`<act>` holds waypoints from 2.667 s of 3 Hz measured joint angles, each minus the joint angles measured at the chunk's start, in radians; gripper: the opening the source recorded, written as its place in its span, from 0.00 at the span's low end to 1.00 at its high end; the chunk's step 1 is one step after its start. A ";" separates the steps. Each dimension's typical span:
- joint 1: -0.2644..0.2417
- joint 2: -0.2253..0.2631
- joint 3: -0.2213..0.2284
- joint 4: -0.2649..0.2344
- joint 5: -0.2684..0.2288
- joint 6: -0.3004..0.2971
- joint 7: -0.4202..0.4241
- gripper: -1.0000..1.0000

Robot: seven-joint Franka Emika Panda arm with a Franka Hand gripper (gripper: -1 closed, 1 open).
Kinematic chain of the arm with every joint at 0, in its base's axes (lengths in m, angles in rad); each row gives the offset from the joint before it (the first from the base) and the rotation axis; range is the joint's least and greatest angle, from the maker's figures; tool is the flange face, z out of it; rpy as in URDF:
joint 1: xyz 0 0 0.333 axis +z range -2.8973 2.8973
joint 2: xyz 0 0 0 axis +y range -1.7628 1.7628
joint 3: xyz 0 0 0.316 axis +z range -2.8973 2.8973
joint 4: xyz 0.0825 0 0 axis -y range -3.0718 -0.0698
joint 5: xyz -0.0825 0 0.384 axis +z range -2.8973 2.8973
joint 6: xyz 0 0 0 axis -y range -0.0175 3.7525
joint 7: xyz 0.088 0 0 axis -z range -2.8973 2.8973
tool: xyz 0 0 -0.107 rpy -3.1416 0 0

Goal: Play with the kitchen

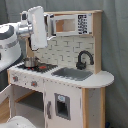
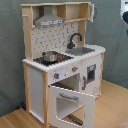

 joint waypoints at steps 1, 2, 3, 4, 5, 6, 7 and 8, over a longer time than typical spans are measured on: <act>-0.014 0.045 -0.031 -0.001 -0.004 0.066 0.070 1.00; -0.043 0.074 -0.047 -0.002 -0.005 0.141 0.121 1.00; -0.093 0.096 -0.054 -0.007 -0.005 0.232 0.159 1.00; -0.099 0.098 -0.054 -0.008 -0.005 0.243 0.163 1.00; -0.107 0.101 -0.054 -0.009 -0.005 0.258 0.168 0.00; -0.144 0.112 -0.054 -0.015 -0.005 0.324 0.189 0.00; -0.193 0.129 -0.053 -0.018 -0.005 0.411 0.212 0.00; -0.232 0.155 -0.046 -0.018 -0.005 0.499 0.236 0.00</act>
